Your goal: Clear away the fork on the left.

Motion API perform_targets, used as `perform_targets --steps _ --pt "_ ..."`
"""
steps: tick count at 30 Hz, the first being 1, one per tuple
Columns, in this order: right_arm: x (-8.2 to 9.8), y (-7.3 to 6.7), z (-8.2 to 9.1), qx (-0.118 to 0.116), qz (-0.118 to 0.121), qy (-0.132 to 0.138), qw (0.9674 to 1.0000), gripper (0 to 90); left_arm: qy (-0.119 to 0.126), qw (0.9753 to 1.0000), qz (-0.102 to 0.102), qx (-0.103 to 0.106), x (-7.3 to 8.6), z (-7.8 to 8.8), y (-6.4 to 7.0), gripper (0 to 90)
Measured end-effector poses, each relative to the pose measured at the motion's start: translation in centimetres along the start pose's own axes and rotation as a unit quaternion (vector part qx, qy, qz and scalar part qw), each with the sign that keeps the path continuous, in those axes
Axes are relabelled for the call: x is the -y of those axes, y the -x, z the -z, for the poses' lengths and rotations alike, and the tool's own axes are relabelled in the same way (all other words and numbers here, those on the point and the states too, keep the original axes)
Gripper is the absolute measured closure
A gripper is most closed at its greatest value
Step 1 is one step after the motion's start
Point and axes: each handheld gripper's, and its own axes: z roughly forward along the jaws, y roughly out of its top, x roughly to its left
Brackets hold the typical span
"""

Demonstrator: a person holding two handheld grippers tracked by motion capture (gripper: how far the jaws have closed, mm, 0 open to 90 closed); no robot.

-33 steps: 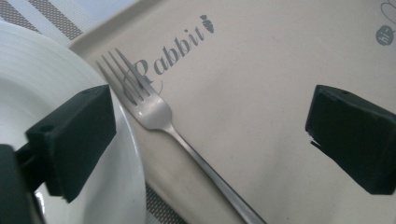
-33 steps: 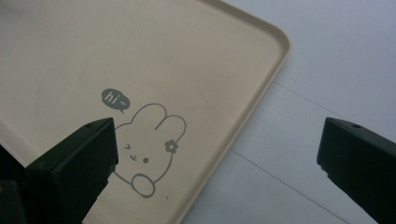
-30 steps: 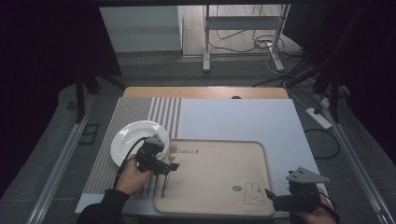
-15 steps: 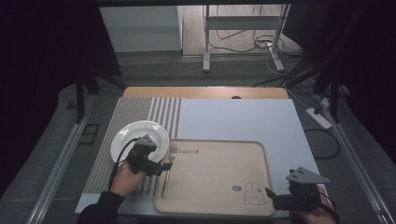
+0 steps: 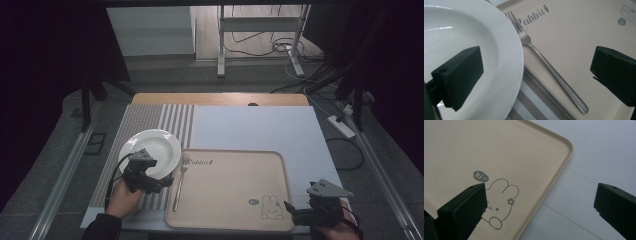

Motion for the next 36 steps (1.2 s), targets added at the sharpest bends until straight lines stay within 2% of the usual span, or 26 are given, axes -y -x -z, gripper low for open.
perform_targets --steps 4,8,20,30,36 --pt "0.0 0.1 0.1 0.006 -0.010 0.003 0.9999 0.0 0.000 0.9999 0.009 0.005 0.7 0.4 -0.1 0.0" --pt "0.0 0.1 0.0 0.006 -0.009 0.002 0.9999 0.0 -0.001 0.9998 0.016 0.008 1.6 0.9 -0.2 0.0" --pt "0.0 0.0 0.0 0.006 -0.005 0.000 1.0000 0.0 0.011 0.9992 0.038 -0.002 3.9 2.9 -0.3 0.0" --pt "0.0 0.0 -0.1 0.006 -0.003 -0.001 1.0000 0.0 0.034 0.9983 0.045 -0.010 4.9 4.4 -0.1 0.0" --pt "0.0 0.0 -0.1 0.006 -0.001 -0.003 1.0000 0.0 0.029 0.9988 0.033 -0.021 5.2 4.9 0.3 0.0"
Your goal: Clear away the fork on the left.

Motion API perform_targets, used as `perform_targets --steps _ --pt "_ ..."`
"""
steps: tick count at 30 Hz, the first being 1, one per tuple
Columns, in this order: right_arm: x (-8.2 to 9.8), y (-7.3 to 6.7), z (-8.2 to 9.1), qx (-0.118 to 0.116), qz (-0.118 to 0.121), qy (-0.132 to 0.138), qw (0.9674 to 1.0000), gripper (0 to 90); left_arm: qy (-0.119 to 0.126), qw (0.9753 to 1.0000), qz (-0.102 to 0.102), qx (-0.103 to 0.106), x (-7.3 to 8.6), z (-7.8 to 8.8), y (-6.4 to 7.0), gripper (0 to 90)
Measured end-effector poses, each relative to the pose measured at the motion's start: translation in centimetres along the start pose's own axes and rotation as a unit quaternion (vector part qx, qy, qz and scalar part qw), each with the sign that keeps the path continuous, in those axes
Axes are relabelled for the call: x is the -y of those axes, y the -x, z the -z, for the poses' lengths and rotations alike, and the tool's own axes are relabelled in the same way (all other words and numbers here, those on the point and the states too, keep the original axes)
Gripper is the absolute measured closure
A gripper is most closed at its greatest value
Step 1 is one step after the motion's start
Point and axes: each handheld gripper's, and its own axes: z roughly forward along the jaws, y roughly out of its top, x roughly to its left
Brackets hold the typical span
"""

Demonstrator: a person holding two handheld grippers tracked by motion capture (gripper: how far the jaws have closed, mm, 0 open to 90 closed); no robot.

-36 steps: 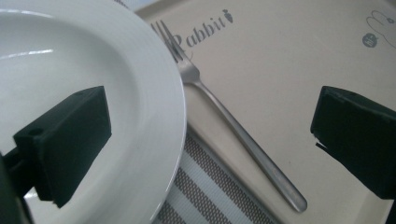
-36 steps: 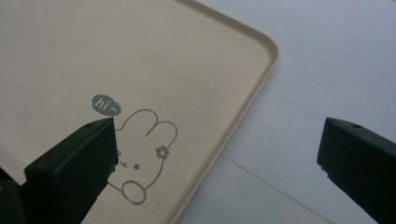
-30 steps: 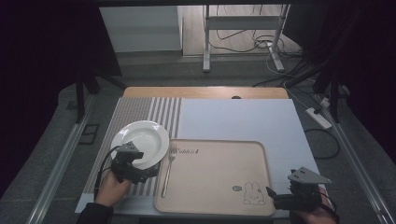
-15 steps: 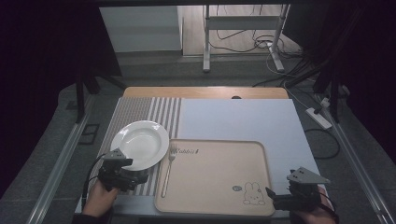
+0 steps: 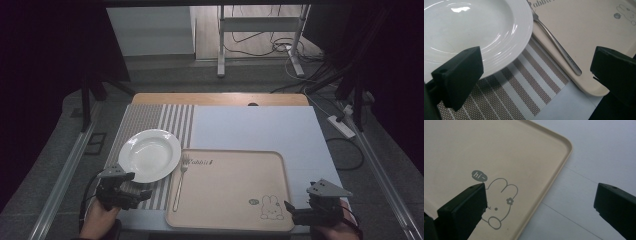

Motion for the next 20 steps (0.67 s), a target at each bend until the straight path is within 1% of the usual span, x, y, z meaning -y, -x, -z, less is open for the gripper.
perform_targets --steps 12,15,20 --pt "0.0 -0.1 0.0 -0.001 0.001 -0.002 1.0000 0.0 -0.003 0.9996 -0.015 -0.024 0.7 0.9 0.4 0.0" --pt "-0.1 -0.1 -0.1 0.000 0.002 -0.003 1.0000 0.0 0.002 0.9996 -0.011 -0.024 0.9 1.1 0.4 0.0" --pt "-0.1 -0.1 -0.2 0.000 0.005 -0.006 1.0000 0.0 0.007 0.9998 -0.005 -0.017 0.9 1.2 0.2 0.0"
